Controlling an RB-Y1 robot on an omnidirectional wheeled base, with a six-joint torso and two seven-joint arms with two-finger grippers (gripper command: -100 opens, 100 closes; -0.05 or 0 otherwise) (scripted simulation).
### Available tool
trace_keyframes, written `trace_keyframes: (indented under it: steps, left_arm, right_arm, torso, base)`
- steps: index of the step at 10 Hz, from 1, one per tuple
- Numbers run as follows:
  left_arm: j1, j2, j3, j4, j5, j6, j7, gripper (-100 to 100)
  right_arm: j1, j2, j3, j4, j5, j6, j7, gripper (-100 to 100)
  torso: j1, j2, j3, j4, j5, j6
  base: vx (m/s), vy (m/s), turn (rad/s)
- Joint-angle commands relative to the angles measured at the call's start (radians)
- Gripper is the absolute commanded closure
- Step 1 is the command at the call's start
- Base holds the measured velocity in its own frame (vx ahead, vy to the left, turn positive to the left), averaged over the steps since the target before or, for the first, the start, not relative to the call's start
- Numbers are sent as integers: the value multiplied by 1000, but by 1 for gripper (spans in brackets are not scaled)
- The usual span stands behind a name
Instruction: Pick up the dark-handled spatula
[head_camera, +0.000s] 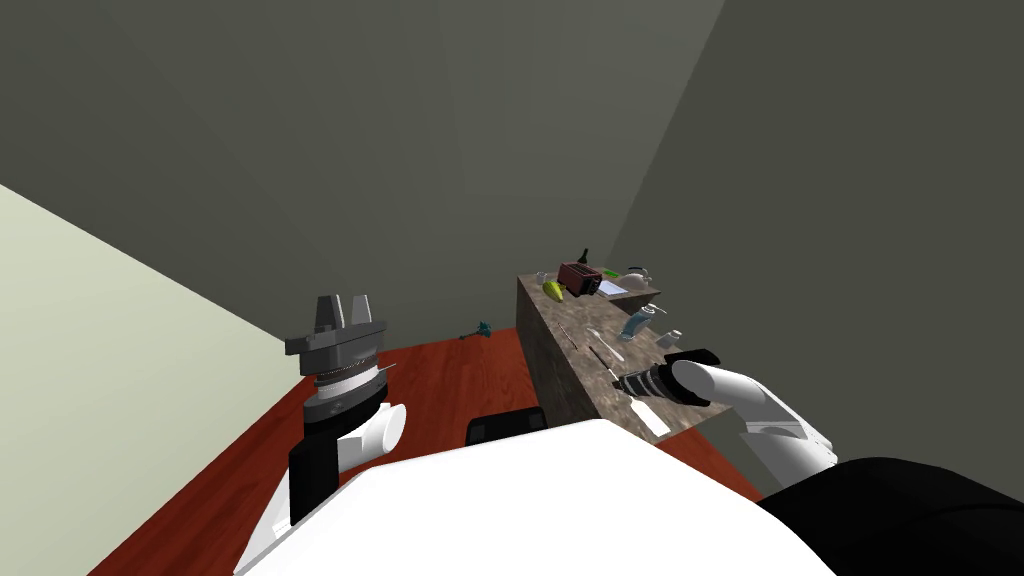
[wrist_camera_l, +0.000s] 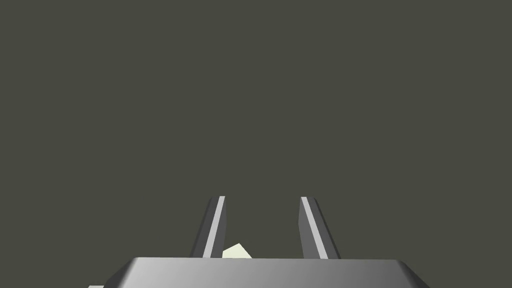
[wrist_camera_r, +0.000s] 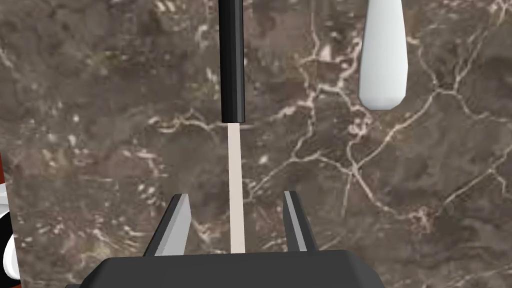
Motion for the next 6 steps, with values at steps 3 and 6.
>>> trace_keyframes:
  steps: [3, 6]
  left_arm:
    - [0, 0, 0, 0, 0, 0, 0, 0]
    - [0, 0, 0, 0, 0, 0, 0, 0]
  right_arm:
    - [0, 0, 0, 0, 0, 0, 0, 100]
    - [11, -11, -12, -33, -14, 20, -19, 100]
  torso:
    - [0, 0, 0, 0, 0, 0]
    - [0, 0, 0, 0, 0, 0]
  base:
    - [0, 0, 0]
    - [-3, -4, -9]
